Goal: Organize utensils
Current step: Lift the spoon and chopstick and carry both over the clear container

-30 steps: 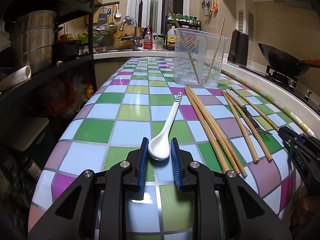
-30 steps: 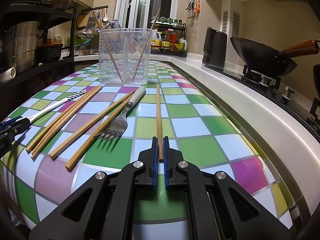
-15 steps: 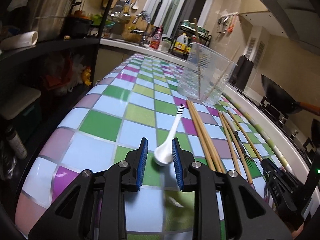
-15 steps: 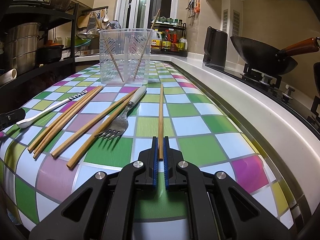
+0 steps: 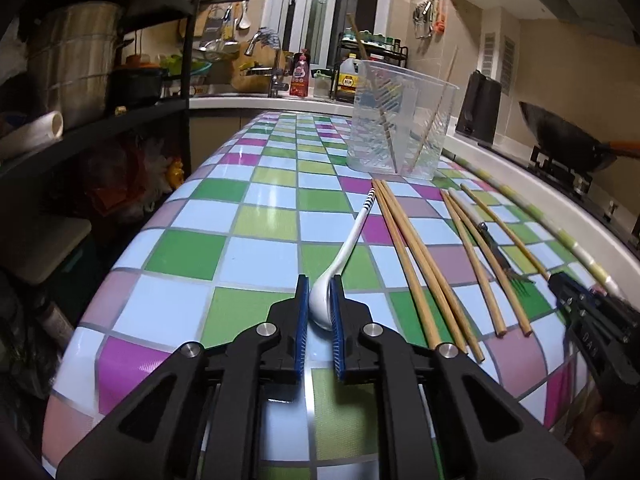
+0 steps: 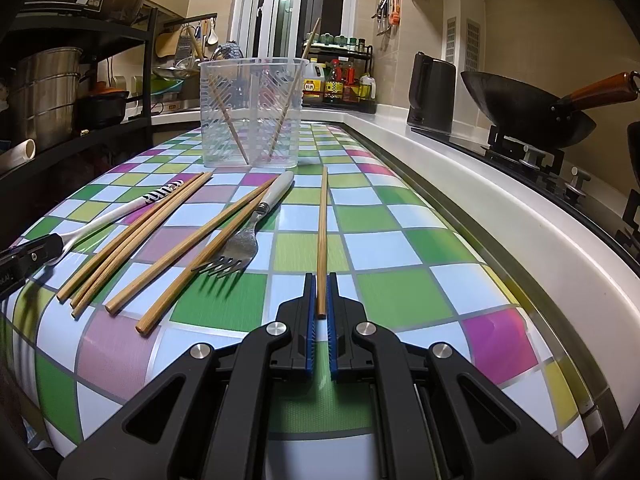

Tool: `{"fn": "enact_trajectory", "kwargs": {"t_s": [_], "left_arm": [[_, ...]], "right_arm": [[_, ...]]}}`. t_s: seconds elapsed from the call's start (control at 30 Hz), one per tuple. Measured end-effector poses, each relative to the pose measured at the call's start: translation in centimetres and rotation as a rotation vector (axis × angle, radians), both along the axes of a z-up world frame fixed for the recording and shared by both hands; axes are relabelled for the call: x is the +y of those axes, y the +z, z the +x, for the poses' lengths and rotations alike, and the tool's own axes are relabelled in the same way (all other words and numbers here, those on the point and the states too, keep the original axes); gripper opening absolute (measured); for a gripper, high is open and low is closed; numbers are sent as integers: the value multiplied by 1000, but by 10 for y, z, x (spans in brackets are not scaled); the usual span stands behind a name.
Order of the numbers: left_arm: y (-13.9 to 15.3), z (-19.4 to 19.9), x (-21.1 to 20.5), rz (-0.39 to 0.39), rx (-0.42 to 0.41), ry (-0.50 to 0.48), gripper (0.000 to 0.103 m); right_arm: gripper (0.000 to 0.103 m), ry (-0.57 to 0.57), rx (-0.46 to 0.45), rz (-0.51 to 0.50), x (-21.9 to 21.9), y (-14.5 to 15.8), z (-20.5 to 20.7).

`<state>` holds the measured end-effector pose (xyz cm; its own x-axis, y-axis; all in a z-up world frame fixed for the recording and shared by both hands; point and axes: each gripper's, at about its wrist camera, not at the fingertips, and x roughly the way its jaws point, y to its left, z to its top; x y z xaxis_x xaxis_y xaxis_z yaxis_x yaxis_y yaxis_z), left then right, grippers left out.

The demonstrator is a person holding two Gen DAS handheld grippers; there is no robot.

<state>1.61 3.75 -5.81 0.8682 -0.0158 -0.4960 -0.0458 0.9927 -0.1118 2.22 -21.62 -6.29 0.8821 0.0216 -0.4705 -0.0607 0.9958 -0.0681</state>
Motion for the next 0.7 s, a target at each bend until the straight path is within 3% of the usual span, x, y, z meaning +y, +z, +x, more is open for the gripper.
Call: {"fn": "enact_trajectory", "kwargs": {"t_s": [0.13, 0.4, 0.7], "left_arm": [[6, -4, -1, 18, -15, 3, 11], [41, -26, -10, 81, -124, -12, 11], [90, -22, -2, 99, -212, -15, 12]], "right_arm": [[5, -3, 1, 7, -1, 2, -1], [5, 4, -54, 5, 4, 33, -14], [4, -19, -64, 1, 4, 91, -13]]}}
